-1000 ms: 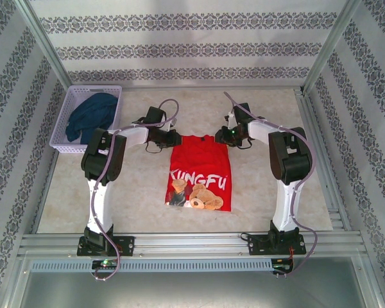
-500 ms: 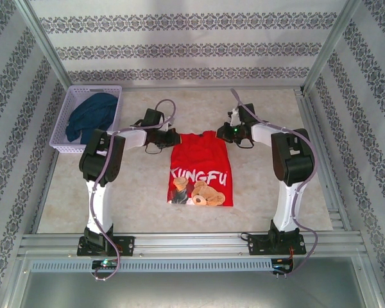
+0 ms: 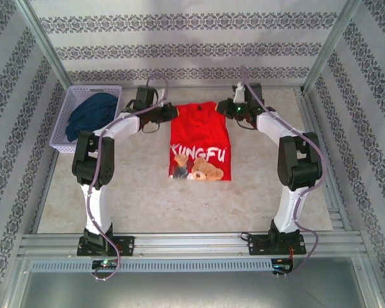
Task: Fold the inside-out t-shirt
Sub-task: Fold the T-shirt at the center of the table.
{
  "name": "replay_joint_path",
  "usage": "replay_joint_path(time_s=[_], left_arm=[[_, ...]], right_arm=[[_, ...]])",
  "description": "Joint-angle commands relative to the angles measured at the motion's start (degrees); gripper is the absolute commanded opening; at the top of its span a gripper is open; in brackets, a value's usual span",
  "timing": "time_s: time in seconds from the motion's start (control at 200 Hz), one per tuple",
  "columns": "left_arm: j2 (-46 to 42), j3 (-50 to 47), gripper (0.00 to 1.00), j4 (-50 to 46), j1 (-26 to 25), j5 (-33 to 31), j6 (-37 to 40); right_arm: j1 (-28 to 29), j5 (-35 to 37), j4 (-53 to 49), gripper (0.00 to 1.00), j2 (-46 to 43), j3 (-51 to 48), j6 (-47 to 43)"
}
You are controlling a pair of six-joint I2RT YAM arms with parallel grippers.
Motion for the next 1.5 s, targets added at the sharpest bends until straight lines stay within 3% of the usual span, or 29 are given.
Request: replay_joint_path(time_s=[0.0,0.155,0.305,0.555,0.705,0.884,1.079,1.494], left_arm=[[-1.7,10.9,0.00,-5.6,1.2,-2.1,3.9],[-2.2,21.0,0.00,-12.1,1.3,-2.7,6.2],[-6.1,15.8,0.00,-10.9,1.1,-1.2,6.4],[-20.7,-13.9,0.00,0.3,-1.0,2.7,2.1],[-33.3,-35.6,0.00,6.6,-6.1,2.6,-2.6],[-41.7,-47.2,0.00,7.7,-11.2,-2.0,-6.2],[-37.1,-45.6,0.00,7.6,-11.3,-3.4,-5.2],[-19.6,-30.5,0.00,1.7,-10.3,-7.9,0.6]], right_arm=[[-1.2,0.1,0.0,0.00,-1.3,9.5,-0.1],[-1.4,0.5,-3.0,0.00,-3.1,17.5,-2.5],[-1.1,-1.0,-0.9,0.00,-8.2,11.9,-4.4],[1.0,-1.2,3.5,0.00,-24.8,-17.3,-5.7],[4.6,2.9,0.9,0.00,-38.8,-35.7,-5.1],[8.0,8.9,-1.9,0.00,-48.8,-46.8,-2.0],[6.7,12.3,-6.3,0.00,-42.9,-44.3,-4.8],[3.1,13.4,-12.9,0.00,-23.0,-29.8,-13.3]])
